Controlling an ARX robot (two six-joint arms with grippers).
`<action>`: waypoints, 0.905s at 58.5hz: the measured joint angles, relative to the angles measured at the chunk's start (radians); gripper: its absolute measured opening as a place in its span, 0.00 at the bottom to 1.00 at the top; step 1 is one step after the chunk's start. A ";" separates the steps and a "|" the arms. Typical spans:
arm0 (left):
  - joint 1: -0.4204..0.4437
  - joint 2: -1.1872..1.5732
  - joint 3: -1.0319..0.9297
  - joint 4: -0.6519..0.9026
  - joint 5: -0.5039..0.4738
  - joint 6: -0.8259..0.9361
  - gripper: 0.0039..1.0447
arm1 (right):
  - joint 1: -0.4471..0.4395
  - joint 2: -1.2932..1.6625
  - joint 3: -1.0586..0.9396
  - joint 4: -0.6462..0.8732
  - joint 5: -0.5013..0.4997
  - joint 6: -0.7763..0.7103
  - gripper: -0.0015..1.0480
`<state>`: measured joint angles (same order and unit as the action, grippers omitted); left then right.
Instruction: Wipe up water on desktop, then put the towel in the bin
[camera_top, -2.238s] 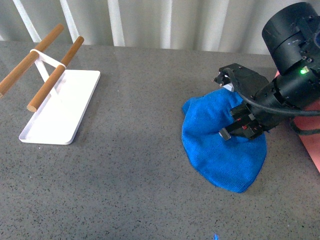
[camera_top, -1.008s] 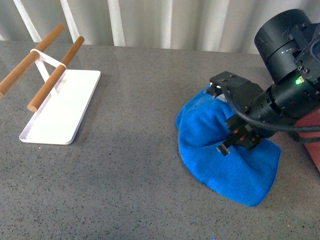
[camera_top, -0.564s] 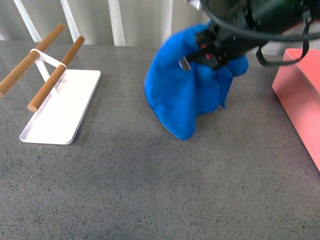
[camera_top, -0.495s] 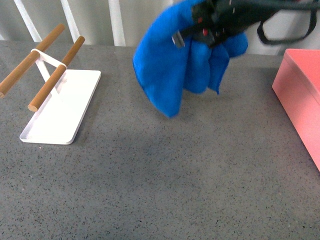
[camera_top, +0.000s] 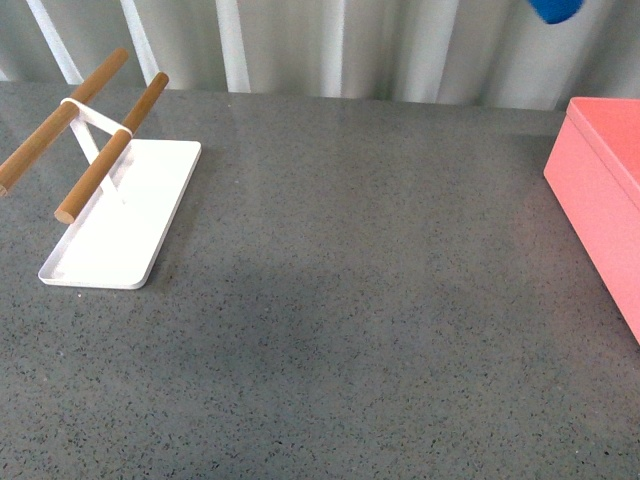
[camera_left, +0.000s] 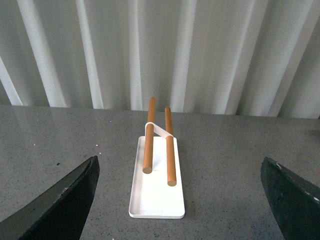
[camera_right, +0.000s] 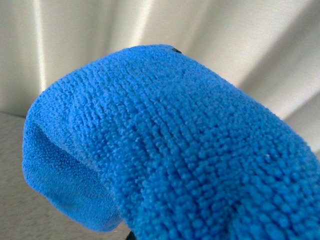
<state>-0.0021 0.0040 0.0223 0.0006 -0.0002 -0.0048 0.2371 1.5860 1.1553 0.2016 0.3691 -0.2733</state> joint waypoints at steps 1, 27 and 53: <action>0.000 0.000 0.000 0.000 0.000 0.000 0.94 | -0.019 -0.012 -0.011 0.002 0.008 0.003 0.03; 0.000 0.000 0.000 0.000 0.000 0.000 0.94 | -0.296 -0.149 -0.166 -0.147 -0.033 -0.029 0.03; 0.000 0.000 0.000 0.000 0.000 0.000 0.94 | -0.551 -0.013 -0.009 -0.574 -0.233 -0.307 0.03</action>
<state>-0.0021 0.0040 0.0223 0.0006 -0.0002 -0.0048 -0.3141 1.5730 1.1461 -0.3721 0.1356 -0.5800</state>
